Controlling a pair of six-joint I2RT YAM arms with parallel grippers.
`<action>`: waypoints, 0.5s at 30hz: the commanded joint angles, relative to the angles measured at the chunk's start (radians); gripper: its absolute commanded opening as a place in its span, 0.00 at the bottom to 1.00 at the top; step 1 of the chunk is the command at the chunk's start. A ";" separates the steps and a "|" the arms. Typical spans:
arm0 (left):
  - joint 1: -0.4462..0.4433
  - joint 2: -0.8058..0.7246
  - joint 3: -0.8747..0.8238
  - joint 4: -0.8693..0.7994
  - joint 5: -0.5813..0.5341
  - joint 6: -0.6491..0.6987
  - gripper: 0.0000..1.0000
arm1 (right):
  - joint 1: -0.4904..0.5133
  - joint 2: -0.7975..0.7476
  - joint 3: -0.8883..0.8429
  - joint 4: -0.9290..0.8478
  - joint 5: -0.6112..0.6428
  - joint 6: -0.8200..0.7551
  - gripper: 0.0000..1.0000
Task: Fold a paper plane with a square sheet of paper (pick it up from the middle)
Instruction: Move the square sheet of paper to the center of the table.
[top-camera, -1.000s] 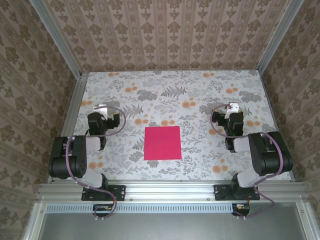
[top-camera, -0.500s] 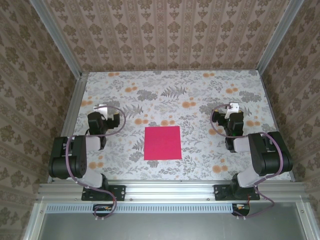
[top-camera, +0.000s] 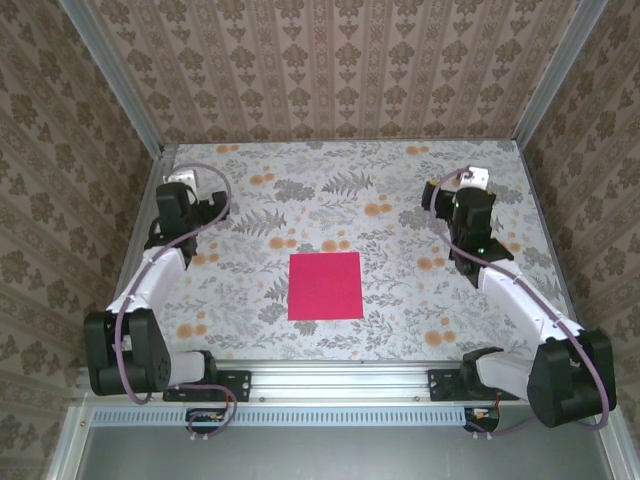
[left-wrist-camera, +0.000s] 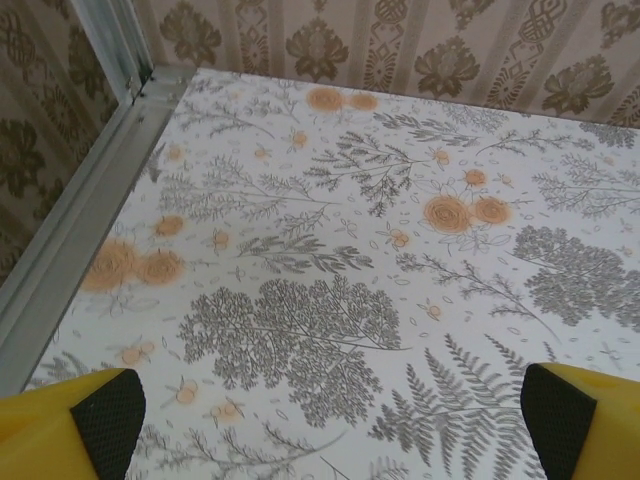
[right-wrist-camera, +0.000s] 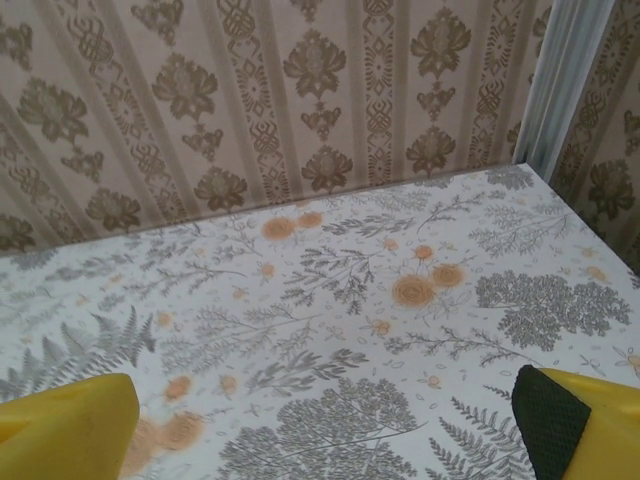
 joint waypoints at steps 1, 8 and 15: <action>-0.005 -0.025 0.101 -0.312 0.041 -0.124 1.00 | 0.056 0.042 0.107 -0.431 0.044 0.127 0.99; -0.001 -0.101 0.142 -0.464 0.114 -0.097 1.00 | 0.340 0.187 0.244 -0.702 0.007 0.193 1.00; -0.003 -0.126 0.134 -0.480 0.130 -0.080 1.00 | 0.585 0.374 0.321 -0.839 0.012 0.234 1.00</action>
